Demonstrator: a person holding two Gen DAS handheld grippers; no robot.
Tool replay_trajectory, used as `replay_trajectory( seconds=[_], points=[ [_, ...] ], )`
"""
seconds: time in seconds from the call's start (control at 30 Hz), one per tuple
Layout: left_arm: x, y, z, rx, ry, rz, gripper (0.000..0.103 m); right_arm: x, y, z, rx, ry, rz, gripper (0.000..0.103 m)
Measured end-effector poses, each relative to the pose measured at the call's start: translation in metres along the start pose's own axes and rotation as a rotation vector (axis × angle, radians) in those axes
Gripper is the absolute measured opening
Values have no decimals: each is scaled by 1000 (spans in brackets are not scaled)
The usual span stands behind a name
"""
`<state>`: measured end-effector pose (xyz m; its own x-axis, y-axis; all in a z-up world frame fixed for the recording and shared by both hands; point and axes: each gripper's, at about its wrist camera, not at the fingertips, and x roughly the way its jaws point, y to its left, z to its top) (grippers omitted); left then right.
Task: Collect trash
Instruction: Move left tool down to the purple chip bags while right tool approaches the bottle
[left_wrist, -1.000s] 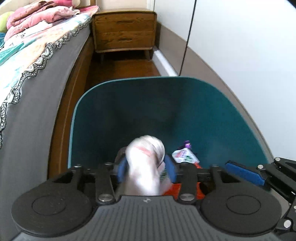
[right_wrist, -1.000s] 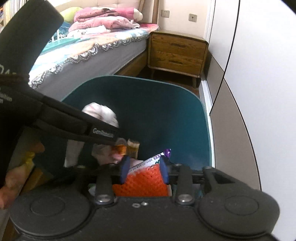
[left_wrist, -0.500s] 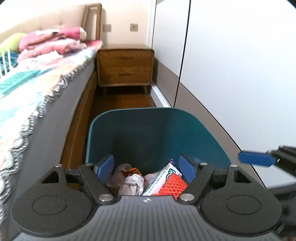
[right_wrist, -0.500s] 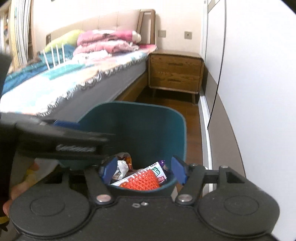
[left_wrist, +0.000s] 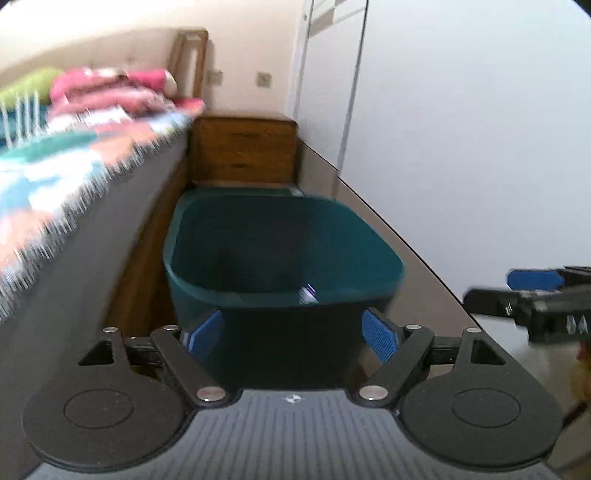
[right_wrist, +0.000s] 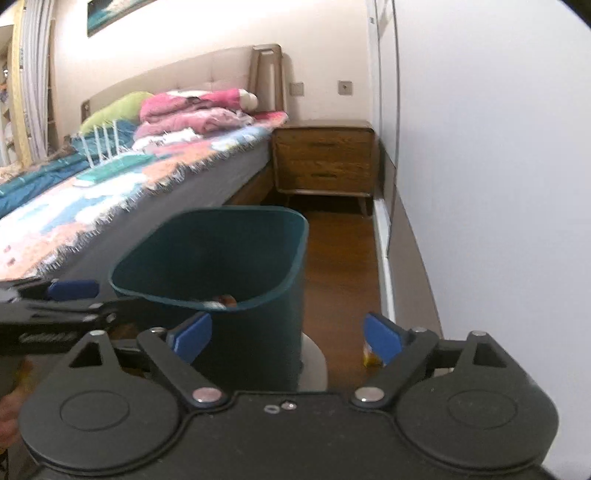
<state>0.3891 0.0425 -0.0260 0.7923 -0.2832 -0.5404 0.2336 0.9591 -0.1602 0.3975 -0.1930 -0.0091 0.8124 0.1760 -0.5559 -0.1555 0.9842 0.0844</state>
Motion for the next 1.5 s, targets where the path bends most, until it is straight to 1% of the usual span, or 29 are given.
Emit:
replay_trajectory(
  seconds=[0.03, 0.07, 0.13, 0.27, 0.4, 0.47, 0.5, 0.53, 0.57, 0.63, 0.7, 0.77, 0.83, 0.9, 0.93, 0.97, 1.0, 1.03, 1.07, 1.1, 1.13, 1.2, 1.23, 1.3, 1.33, 1.37, 1.43, 1.5],
  points=[
    [4, 1, -10, -15, 16, -21, 83, 2, -5, -3, 2, 14, 3, 96],
    [8, 2, -17, -20, 28, -22, 83, 3, -9, -6, 4, 23, 5, 96],
    [15, 1, -33, -6, 40, -12, 83, 3, -15, -13, 6, 37, 15, 100],
    [37, -3, -59, -2, 70, -3, 83, 12, -19, -21, 17, 33, 31, 101],
    [50, -10, -80, 70, 62, 13, 83, 22, -21, -29, 26, 27, -7, 101],
    [59, -14, -88, 101, 103, -23, 83, 26, -23, -27, 52, 61, -20, 101],
    [63, -15, -91, 107, 124, -29, 83, 28, -22, -24, 51, 80, -22, 101],
    [68, -17, -93, 115, 165, -45, 83, 27, -22, -23, 42, 90, -33, 101],
    [73, -18, -96, 109, 221, -77, 83, 28, -20, -22, 26, 102, -38, 101],
    [77, -21, -102, 112, 278, -109, 83, 32, -18, -20, -14, 142, -24, 101],
    [76, -27, -109, 143, 296, -99, 83, 38, -15, -22, -62, 182, -29, 101],
    [80, -29, -111, 153, 337, -104, 83, 44, -17, -26, -101, 221, -20, 101],
    [84, -32, -108, 166, 345, -52, 83, 50, -20, -32, -117, 268, -22, 101],
    [91, -28, -102, 138, 356, -94, 83, 56, -23, -36, -126, 267, -28, 101],
    [99, -27, -101, 128, 382, -90, 83, 60, -24, -38, -123, 263, -39, 101],
    [104, -29, -103, 140, 402, -93, 83, 67, -25, -40, -116, 263, -53, 101],
    [110, -33, -105, 184, 413, -103, 83, 73, -26, -42, -110, 252, -54, 101],
    [108, -44, -113, 240, 416, -84, 83, 79, -27, -45, -108, 242, -53, 100],
    [110, -47, -113, 275, 415, -55, 83, 85, -28, -48, -100, 235, -57, 99],
    [112, -46, -111, 274, 416, -54, 83, 91, -31, -52, -83, 233, -51, 99],
    [115, -43, -108, 253, 440, -84, 83, 97, -35, -56, -63, 235, -48, 98],
    [123, -46, -110, 245, 521, -129, 83, 110, -44, -62, -15, 228, -84, 97],
    [127, -51, -115, 255, 544, -114, 83, 117, -48, -63, -2, 225, -96, 97],
    [131, -61, -126, 276, 583, -74, 83, 131, -54, -60, -25, 226, -121, 97],
    [134, -65, -133, 271, 587, -36, 83, 139, -58, -57, -24, 220, -131, 96],
    [138, -67, -140, 262, 587, 6, 83, 146, -62, -54, -12, 214, -128, 96],
    [148, -70, -154, 278, 603, 36, 83, 160, -70, -48, 28, 209, -122, 93],
    [161, -68, -165, 283, 613, 100, 83, 174, -78, -44, 62, 212, -112, 92]
  ],
)
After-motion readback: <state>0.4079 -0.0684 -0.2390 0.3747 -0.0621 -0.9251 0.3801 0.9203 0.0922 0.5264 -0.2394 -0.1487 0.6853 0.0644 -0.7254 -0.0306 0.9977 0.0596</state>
